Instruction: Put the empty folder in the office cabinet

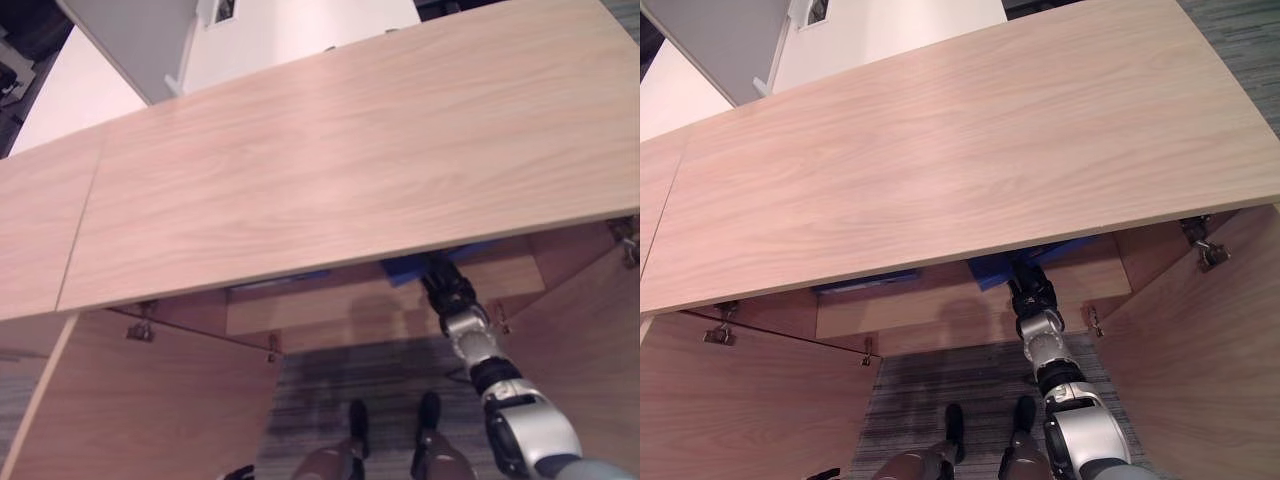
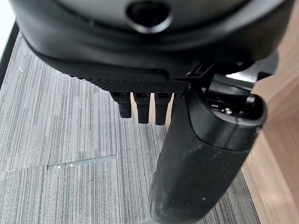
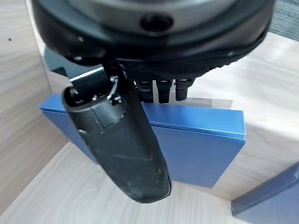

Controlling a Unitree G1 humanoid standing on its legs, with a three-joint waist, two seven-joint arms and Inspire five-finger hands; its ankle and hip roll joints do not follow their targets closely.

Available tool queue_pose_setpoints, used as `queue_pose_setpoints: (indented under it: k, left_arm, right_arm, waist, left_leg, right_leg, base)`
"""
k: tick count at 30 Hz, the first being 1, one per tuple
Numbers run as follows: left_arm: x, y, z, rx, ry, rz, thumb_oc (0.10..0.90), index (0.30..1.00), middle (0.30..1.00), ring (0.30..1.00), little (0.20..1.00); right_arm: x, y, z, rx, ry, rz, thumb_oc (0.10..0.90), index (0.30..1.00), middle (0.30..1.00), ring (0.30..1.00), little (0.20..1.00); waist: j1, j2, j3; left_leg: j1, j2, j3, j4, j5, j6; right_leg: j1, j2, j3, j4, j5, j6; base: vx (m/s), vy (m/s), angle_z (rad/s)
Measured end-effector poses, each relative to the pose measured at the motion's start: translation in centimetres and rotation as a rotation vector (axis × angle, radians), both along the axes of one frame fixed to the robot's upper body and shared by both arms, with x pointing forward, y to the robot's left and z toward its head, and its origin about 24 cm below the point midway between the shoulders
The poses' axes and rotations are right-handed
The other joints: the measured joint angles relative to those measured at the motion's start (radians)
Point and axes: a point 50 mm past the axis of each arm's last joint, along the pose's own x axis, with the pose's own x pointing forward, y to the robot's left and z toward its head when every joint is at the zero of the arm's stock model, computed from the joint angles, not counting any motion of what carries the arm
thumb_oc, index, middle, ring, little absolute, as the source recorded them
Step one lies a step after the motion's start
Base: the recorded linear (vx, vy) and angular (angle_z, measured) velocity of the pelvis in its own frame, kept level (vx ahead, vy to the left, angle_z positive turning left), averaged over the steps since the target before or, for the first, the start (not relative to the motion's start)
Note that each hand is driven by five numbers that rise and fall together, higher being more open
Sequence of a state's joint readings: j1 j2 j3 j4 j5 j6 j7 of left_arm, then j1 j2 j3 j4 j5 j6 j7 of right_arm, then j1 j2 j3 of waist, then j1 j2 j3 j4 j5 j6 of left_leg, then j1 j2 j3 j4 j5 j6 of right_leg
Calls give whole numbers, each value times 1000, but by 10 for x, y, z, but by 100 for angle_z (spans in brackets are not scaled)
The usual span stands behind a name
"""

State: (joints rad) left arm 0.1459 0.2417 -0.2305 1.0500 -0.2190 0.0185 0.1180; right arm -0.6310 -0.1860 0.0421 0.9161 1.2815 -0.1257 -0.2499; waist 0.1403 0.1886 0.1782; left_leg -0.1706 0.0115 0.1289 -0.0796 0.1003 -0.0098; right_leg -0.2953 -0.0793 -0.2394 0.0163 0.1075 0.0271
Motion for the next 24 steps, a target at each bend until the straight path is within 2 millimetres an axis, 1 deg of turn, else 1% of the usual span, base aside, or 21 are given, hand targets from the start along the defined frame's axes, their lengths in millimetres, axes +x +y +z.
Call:
queue_pose_setpoints:
  k: [1,3,4,5,6,7,8,9,10,11,13,16,18,19,20,24]
  left_arm:
    - [0,0,0,-1,-2,-1,800,900,900,900,900]
    - [0,-1,0,-1,-2,-5,800,900,900,900,900]
    - [1,-1,0,-1,-4,-8,800,900,900,900,900]
    - [0,-1,1,-1,-10,-10,800,900,900,900,900]
    - [0,-2,1,-4,-11,-11,800,900,900,900,900]
    - [-2,-3,0,-7,-7,-10,800,900,900,900,900]
    - [-5,-4,-1,-8,2,-7,800,900,900,900,900]
    - [-6,-5,-1,-12,3,-6,800,900,900,900,900]
    - [-9,-6,-1,-14,12,-3,800,900,900,900,900]
    - [-11,-6,-2,-15,16,-2,800,900,900,900,900]
    - [-12,-11,-3,-21,21,-23,800,900,900,900,900]
    - [-11,-13,-3,-24,18,-36,800,900,900,900,900]
    - [-11,-13,-3,-27,8,-39,800,900,900,900,900]
    - [-11,-13,-3,-27,8,-39,800,900,900,900,900]
    - [-11,-13,-3,-29,11,-40,800,900,900,900,900]
    - [-14,-13,-4,-38,22,-44,800,900,900,900,900]
  right_arm:
    - [0,-1,0,48,-13,-43,800,900,900,900,900]
    - [0,-2,-3,87,-15,-72,800,900,900,900,900]
    - [-1,-4,-6,95,0,-86,800,900,900,900,900]
    - [-1,-12,-8,87,22,-107,800,900,900,900,900]
    - [0,-13,-7,89,23,-109,800,900,900,900,900]
    - [-1,-14,-8,88,31,-114,800,900,900,900,900]
    - [-1,-14,-10,89,40,-116,800,900,900,900,900]
    - [-1,-15,-11,85,44,-119,800,900,900,900,900]
    - [-2,-15,-11,87,48,-119,800,900,900,900,900]
    - [-2,-14,-12,89,48,-118,800,900,900,900,900]
    - [-2,-16,-11,109,30,-148,800,900,900,900,900]
    - [-2,-18,-10,125,20,-154,800,900,900,900,900]
    - [-1,-24,-8,102,6,-143,800,900,900,900,900]
    - [-1,-24,-8,102,6,-143,800,900,900,900,900]
    - [0,-28,-6,65,4,-104,800,900,900,900,900]
    - [0,-30,-5,59,-5,-78,800,900,900,900,900]
  waist:
    - [5,7,-4]
    - [17,19,-6]
    - [25,25,-11]
    - [41,38,-17]
    - [49,44,-17]
    - [53,55,-21]
    - [57,61,-24]
    - [54,68,-23]
    - [59,73,-23]
    - [58,73,-23]
    - [67,89,-23]
    - [78,99,-22]
    - [85,110,-23]
    - [85,110,-23]
    - [86,113,-23]
    - [83,114,-22]
  left_leg:
    - [-1,-1,-1,0,1,-1]
    - [1,-2,-11,-1,0,-2]
    - [2,-3,-18,-1,-3,-6]
    - [-3,-7,-26,-1,1,-2]
    - [-5,-8,-26,-1,1,-2]
    - [-6,-11,-33,-1,-9,-10]
    - [-7,-15,-37,-1,4,-2]
    - [-8,-16,-40,-1,3,-2]
    - [-10,-18,-44,-1,-1,-6]
    - [-11,-19,-51,-1,2,-2]
    - [-22,-25,-66,-1,10,-2]
    - [-23,-29,-77,-1,12,-3]
    - [-29,-33,-82,-1,10,-9]
    - [-29,-33,-82,-1,10,-9]
    - [-34,-35,-87,-1,11,-11]
    - [-38,-40,-98,-1,13,-12]
  right_leg:
    - [9,1,-4,-18,9,3]
    - [27,0,-15,-40,17,2]
    - [36,1,-19,-55,22,4]
    - [41,-2,-26,-68,31,5]
    - [40,-2,-26,-73,34,6]
    - [51,-2,-27,-91,43,10]
    - [57,-5,-37,-103,52,8]
    - [60,-8,-44,-103,50,7]
    - [60,-9,-46,-104,48,7]
    - [59,-9,-49,-103,48,7]
    - [59,-17,-72,-106,47,8]
    - [59,-22,-74,-109,48,9]
    - [58,-27,-82,-105,50,13]
    - [58,-27,-82,-105,50,13]
    - [56,-30,-88,-103,51,14]
    - [56,-35,-100,-103,53,17]
  base:
    - [74,32,7]
    - [0,23,13]
    - [-4,30,19]
    - [68,28,14]
    - [-14,56,11]
    - [-11,22,10]
    - [-17,36,17]
    - [54,31,18]
    - [-22,48,13]
    - [-28,52,16]
    - [-41,56,23]
    - [-43,36,8]
    - [-44,27,10]
    - [-49,39,14]
    - [-22,22,8]
    - [-41,48,8]
